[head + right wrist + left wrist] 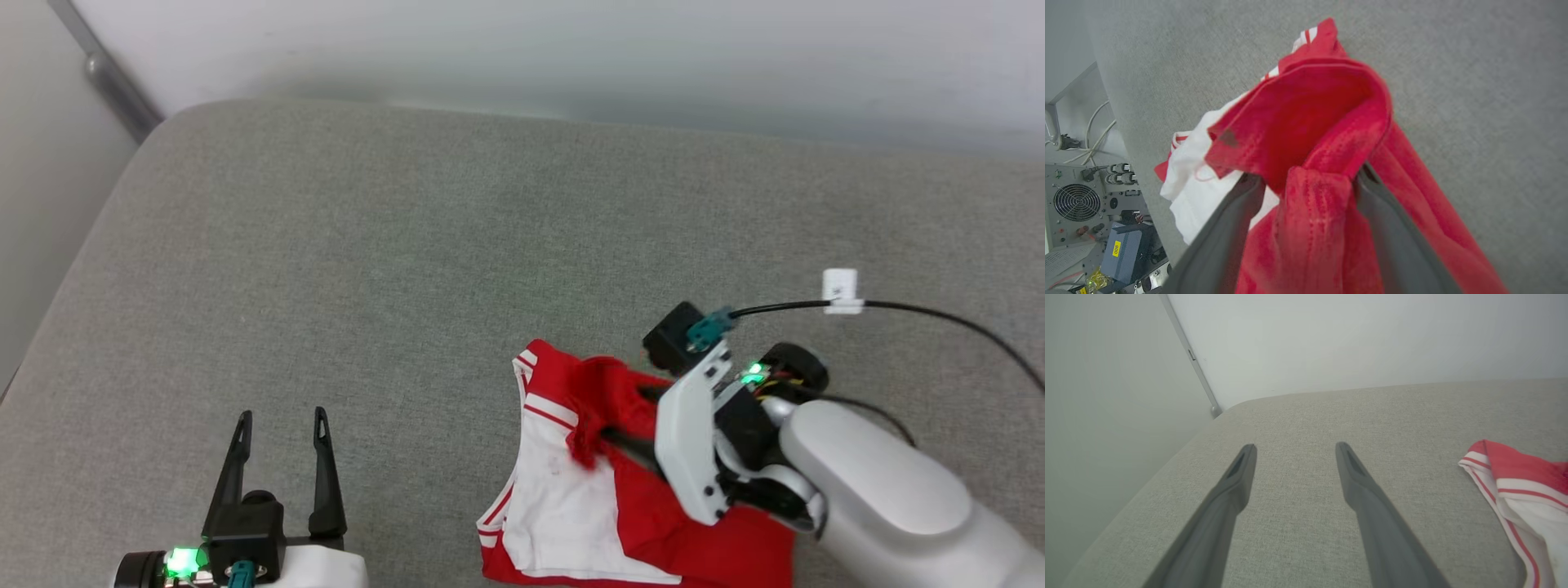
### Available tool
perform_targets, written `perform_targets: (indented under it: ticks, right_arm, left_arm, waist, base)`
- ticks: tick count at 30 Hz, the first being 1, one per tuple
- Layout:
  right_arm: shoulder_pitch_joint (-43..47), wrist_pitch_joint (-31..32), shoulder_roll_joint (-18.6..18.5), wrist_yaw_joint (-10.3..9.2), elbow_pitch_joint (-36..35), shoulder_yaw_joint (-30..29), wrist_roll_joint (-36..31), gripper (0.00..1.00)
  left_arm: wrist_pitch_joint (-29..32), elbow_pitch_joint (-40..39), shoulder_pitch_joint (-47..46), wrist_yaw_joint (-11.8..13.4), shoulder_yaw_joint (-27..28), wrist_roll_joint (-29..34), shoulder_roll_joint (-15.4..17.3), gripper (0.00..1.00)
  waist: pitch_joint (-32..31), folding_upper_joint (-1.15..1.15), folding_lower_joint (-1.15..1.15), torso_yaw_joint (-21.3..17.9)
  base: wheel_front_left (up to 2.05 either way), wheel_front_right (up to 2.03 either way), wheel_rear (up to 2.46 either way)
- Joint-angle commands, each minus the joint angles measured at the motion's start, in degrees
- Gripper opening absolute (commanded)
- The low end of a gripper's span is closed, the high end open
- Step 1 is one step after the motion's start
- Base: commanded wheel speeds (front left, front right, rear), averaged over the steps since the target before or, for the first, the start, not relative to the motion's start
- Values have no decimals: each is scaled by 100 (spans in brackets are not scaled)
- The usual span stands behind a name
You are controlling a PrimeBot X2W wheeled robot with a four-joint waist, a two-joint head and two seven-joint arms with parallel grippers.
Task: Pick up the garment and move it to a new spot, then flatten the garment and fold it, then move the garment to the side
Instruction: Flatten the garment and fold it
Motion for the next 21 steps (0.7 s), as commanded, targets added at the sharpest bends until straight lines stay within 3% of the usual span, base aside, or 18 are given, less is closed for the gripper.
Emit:
perform_targets:
  ticks: [1, 4, 9, 10, 13, 16, 21]
  right_arm:
    - [-100, -191, -168, -2, -121, -1, -55, 100]
    - [-47, -892, -479, -2, -416, -304, -181, 100]
    - [349, -2293, -693, -2, -539, -1386, -798, 100]
    - [706, -3096, -599, -2, -525, -2150, -1350, 100]
    - [1152, -3827, -421, -2, -492, -2984, -1968, 100]
    - [1654, -4220, -113, -2, -573, -3739, -2529, 100]
    - [2426, -4362, 521, -2, -1193, -4719, -3206, 100]
  left_arm:
    - [-26, -3, 49, -26, 29, 8, 1, 100]
    - [-26, -16, 92, -30, 81, 21, 19, 100]
    - [-25, -56, 163, -71, 167, -1, 1, 100]
    - [-26, -83, 223, -85, 186, 19, -6, 100]
    - [-25, -106, 249, -99, 191, 25, -24, 100]
    - [-25, -137, 324, -103, 187, 50, -42, 100]
    - [-25, -190, 367, -123, 187, 46, -62, 100]
  waist:
    - [-87, 0, 0, -70]
    - [-196, 0, 0, -171]
    - [-327, 0, 0, -360]
    - [-388, 0, 0, -465]
    - [-443, 0, 0, -574]
    - [-489, 0, 0, -677]
    - [-517, 0, 0, -790]
  base:
    - [0, 0, 0]
    - [0, 0, 0]
    - [0, 0, 0]
    - [0, 0, 0]
    - [0, 0, 0]
    - [0, 0, 0]
    - [0, 0, 0]
